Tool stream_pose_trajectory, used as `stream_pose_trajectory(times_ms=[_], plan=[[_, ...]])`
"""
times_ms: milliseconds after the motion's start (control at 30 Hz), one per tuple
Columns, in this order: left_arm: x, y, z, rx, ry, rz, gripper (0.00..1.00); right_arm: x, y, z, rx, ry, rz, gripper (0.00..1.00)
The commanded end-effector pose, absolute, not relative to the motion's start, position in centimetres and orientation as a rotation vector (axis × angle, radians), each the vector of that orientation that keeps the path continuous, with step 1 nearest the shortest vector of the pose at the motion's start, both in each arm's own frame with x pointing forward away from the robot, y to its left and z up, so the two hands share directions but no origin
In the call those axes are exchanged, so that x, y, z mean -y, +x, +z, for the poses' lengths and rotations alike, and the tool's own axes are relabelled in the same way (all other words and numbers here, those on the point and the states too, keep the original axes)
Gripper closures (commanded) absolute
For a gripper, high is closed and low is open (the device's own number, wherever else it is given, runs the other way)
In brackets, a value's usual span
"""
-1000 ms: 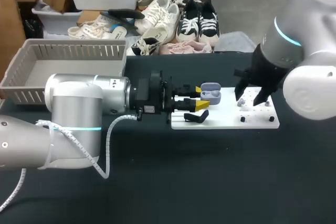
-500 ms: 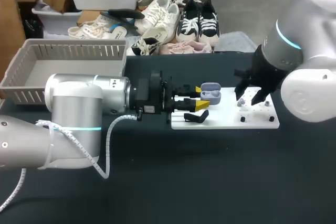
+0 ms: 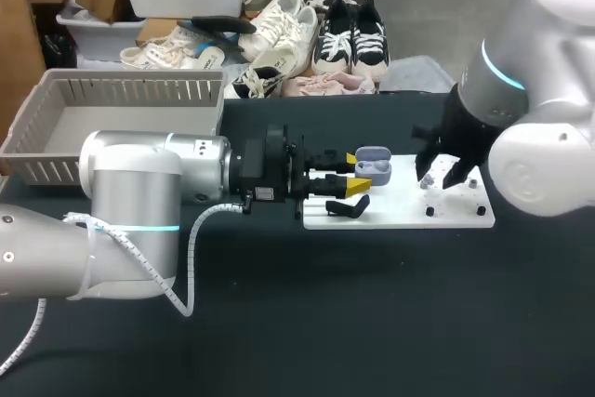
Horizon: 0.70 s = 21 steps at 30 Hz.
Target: Pick up each earbud case from the left stands, insert the matching earbuds, close the lid, and place the case in the box.
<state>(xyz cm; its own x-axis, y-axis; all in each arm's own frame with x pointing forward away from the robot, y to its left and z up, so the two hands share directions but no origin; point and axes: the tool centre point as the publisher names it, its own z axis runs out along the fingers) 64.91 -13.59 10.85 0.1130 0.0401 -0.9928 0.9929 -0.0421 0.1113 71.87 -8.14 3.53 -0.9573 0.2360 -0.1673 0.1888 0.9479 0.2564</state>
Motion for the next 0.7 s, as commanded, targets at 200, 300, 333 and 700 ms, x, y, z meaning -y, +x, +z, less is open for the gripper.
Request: stream_pose_trajectory(times_ms=[200,300,333,700], plan=[[13.61,64.8,10.81,-1.138,1.317,-1.13,1.0,7.84,72.26,3.27,-2.914,0.334,0.34,0.61],[13.61,64.8,10.81,-1.138,1.317,-1.13,1.0,7.79,72.28,3.15,-2.916,0.338,0.337,0.63],[13.61,64.8,10.81,-1.138,1.317,-1.13,1.0,7.8,72.28,3.12,-2.917,0.34,0.337,0.64],[13.61,64.8,10.81,-1.138,1.317,-1.13,1.0,7.93,72.36,2.89,-2.919,0.361,0.323,0.66]])
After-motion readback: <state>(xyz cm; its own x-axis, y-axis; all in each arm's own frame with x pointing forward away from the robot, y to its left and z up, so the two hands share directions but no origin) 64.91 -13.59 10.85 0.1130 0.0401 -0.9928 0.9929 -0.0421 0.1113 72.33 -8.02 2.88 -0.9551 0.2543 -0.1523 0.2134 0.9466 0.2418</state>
